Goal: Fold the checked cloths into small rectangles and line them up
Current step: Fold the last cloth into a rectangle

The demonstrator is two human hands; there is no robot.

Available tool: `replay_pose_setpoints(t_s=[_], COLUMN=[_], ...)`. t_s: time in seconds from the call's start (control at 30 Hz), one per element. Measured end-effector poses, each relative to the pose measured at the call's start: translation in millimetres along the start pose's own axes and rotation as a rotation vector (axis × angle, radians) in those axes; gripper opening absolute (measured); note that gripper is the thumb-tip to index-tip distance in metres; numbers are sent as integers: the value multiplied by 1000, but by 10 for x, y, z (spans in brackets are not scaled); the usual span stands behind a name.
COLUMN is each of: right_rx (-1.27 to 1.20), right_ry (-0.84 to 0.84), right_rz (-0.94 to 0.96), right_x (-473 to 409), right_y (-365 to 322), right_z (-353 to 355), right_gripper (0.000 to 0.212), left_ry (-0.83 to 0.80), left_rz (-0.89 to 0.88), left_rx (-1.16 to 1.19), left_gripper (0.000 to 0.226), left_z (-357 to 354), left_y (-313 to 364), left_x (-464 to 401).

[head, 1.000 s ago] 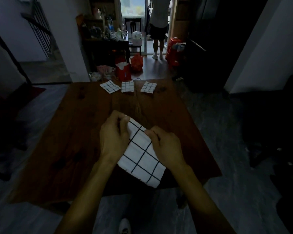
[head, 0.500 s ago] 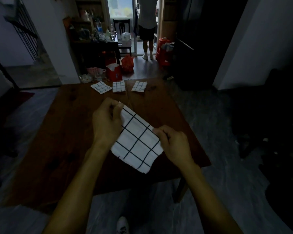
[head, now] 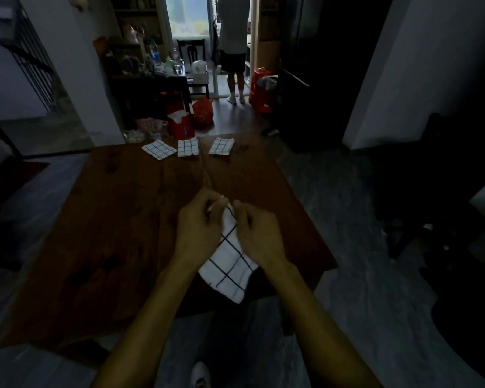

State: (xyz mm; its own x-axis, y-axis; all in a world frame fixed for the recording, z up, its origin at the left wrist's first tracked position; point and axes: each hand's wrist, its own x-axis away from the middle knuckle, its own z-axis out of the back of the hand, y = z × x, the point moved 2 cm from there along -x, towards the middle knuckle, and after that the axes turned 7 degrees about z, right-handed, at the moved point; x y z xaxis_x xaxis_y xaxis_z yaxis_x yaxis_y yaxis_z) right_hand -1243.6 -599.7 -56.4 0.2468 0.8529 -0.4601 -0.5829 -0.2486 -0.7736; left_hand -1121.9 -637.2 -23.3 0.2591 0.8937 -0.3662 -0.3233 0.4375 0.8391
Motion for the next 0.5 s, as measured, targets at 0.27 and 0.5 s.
replay_pose_setpoints(t_s=[0.27, 0.5], right_rx=[57, 121], right_ry=[-99, -169], right_rz=[155, 250], right_x=[281, 392], right_y=[37, -188], right_z=[-301, -688], right_gripper=[21, 24], left_ry=[98, 229], left_rz=[170, 196], left_rx=[-41, -95], left_gripper=[20, 16], left_z=[564, 1095], left_y=[-348, -460], left_x=[239, 449])
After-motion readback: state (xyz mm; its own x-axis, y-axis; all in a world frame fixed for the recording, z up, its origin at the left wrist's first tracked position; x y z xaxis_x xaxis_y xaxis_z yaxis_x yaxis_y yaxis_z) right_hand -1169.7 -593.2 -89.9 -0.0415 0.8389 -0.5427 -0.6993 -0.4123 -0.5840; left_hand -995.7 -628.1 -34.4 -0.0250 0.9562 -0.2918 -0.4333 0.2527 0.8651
